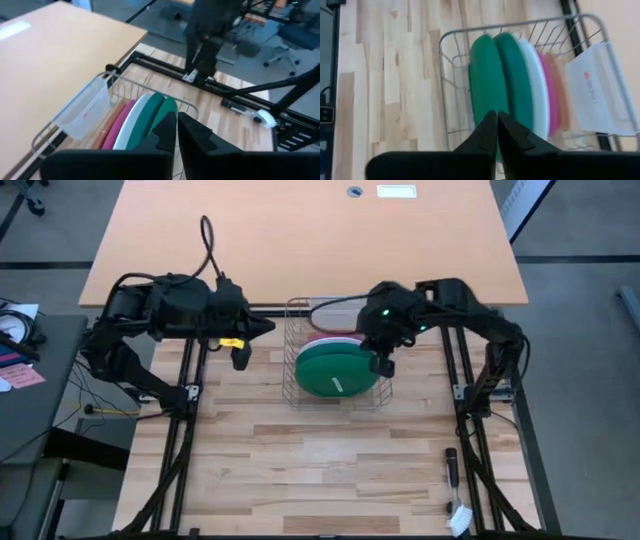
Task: Sort dishes
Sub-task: Return to Home Position
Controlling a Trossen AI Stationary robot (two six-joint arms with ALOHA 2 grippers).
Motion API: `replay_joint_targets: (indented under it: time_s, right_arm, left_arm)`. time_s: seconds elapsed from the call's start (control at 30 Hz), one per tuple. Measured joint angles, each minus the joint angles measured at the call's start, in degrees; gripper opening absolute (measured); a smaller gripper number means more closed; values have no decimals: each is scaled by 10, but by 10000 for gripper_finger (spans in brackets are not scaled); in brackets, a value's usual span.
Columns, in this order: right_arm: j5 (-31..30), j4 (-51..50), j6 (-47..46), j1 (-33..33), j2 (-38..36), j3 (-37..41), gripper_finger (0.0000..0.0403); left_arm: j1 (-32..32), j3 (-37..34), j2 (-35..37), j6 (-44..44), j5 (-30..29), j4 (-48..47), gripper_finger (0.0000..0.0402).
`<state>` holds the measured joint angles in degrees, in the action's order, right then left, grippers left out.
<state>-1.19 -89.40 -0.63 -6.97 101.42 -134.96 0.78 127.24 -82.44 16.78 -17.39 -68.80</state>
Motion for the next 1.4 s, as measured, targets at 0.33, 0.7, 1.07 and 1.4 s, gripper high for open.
replay_joint_targets:
  time_s: [0.33, 0.7, 1.07, 1.4]
  right_arm:
    - [35, 30, 59, -55, -39, 0, 8]
    - [121, 3, 113, -61, -63, 0, 8]
    - [146, 11, 41, -49, -192, -1, 7]
    - [117, 24, -25, -50, -292, 20, 7]
  left_arm:
    - [0, 0, -17, -25, -11, -25, 22]
    - [0, 0, -68, -77, -24, -20, 21]
    - [-27, 0, -72, -196, 13, 171, 1]
    - [-26, 0, -61, -230, 71, 180, 1]
